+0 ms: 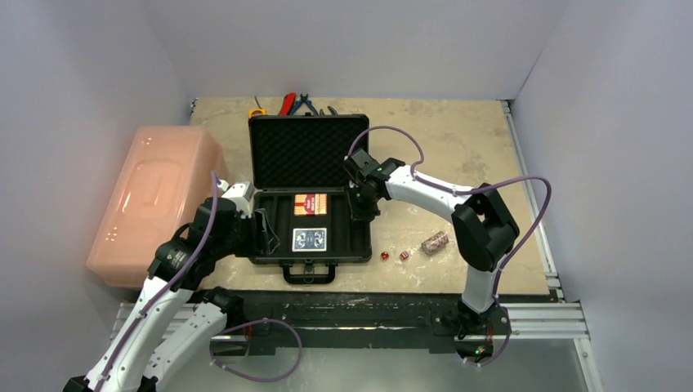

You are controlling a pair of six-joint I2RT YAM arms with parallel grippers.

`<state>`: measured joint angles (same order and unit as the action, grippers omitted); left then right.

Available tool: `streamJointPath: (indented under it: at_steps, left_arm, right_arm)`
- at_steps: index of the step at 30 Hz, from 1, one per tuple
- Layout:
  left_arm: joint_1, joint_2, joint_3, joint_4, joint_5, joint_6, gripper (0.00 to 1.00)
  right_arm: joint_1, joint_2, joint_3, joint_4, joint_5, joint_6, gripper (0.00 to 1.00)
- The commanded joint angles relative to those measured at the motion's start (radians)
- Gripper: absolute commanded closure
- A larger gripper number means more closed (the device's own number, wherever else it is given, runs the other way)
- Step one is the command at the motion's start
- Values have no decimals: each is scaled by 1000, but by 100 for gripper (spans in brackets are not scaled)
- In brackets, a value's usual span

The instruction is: Pack up texas hold em set

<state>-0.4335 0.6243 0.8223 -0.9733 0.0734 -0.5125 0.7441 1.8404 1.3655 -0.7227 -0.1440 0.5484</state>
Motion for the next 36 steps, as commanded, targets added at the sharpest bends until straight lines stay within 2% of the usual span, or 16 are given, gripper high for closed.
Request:
streamJointPath:
  at_steps: [1, 17, 26, 29, 33, 36]
  left_arm:
    - [-4, -7, 2, 27, -19, 10, 46]
    - [-5, -16, 2, 26, -22, 11, 45]
    - [-5, -20, 2, 27, -24, 11, 46]
    - [-5, -19, 1, 28, -24, 11, 46]
    - [-5, -13, 2, 29, -18, 12, 45]
    - [-5, -15, 2, 30, -18, 12, 46]
  right_arm:
    - [-19, 17, 55, 16, 46, -10, 83]
    - [-43, 53, 135, 16, 100, -36, 85]
    - [-45, -19, 182, -47, 154, -41, 76]
    - [-45, -61, 189, -68, 182, -41, 72]
    - [-45, -116, 184, -85, 224, -36, 60]
    - [-45, -170, 162, -81, 277, -13, 46]
